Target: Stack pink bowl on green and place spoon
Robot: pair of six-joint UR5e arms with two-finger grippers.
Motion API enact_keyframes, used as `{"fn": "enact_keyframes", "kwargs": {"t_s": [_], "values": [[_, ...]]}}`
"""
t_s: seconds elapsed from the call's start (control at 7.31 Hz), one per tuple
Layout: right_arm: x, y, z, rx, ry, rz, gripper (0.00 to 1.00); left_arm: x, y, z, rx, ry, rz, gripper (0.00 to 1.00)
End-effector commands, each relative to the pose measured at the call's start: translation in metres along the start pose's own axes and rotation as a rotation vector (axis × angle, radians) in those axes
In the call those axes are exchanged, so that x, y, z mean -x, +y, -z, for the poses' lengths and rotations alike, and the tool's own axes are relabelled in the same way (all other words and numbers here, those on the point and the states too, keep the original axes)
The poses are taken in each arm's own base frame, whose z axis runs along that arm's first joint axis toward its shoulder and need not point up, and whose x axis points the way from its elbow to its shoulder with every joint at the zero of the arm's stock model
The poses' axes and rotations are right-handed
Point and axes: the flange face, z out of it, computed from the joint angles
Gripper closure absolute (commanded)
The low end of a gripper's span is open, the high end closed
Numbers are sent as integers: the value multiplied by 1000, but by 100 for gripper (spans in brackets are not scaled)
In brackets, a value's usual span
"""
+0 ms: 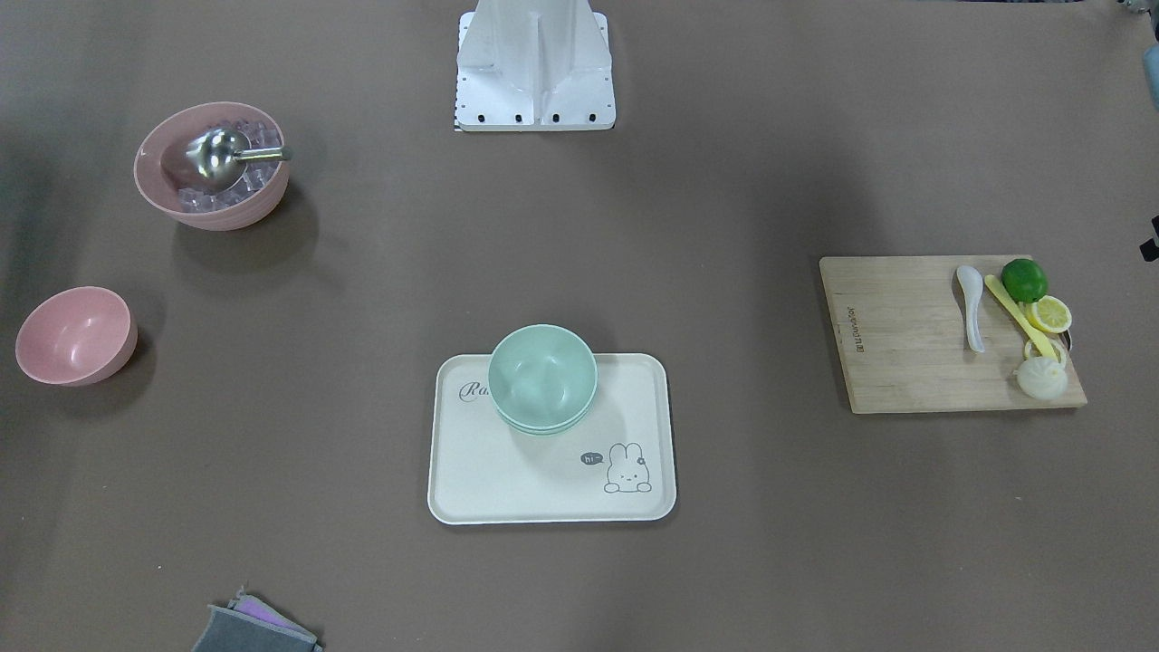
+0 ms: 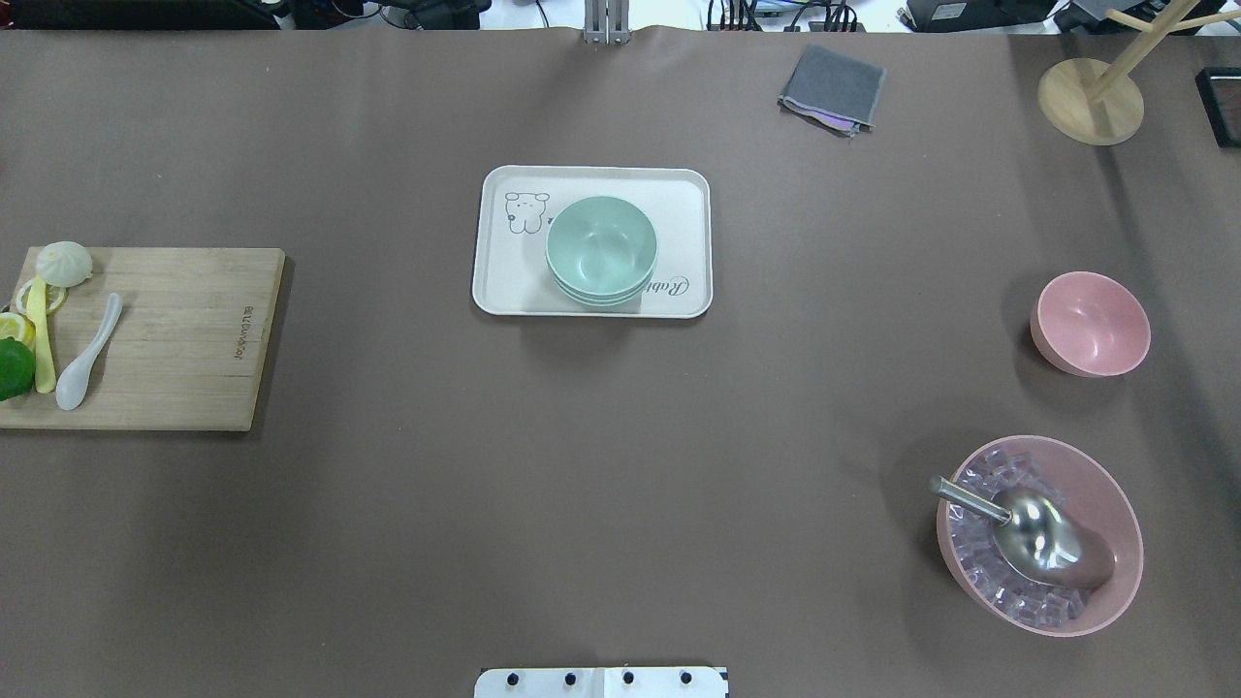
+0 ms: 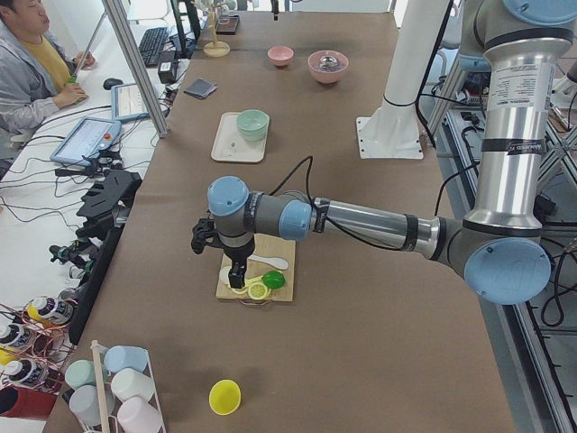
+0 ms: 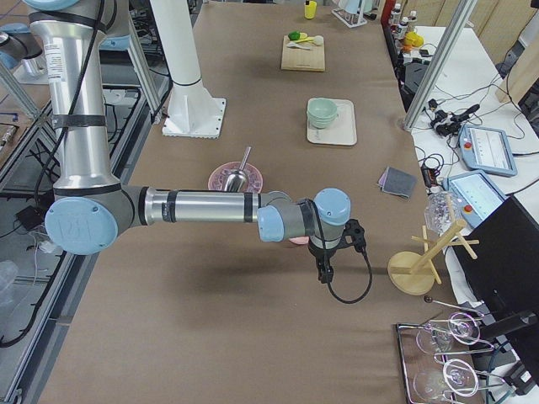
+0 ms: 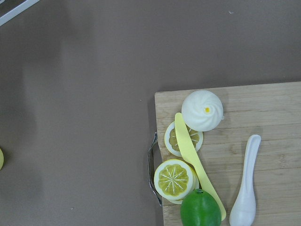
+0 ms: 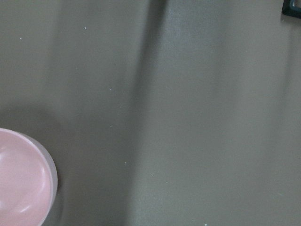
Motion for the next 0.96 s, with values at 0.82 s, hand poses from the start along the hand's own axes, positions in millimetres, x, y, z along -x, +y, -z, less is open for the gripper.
{"fn": "enact_keyframes", "kwargs": {"t_s": [0.82], "values": [[104,-7,-78,29,-66,-33,5,-36,-7,-20,-7,16,10,2]]}}
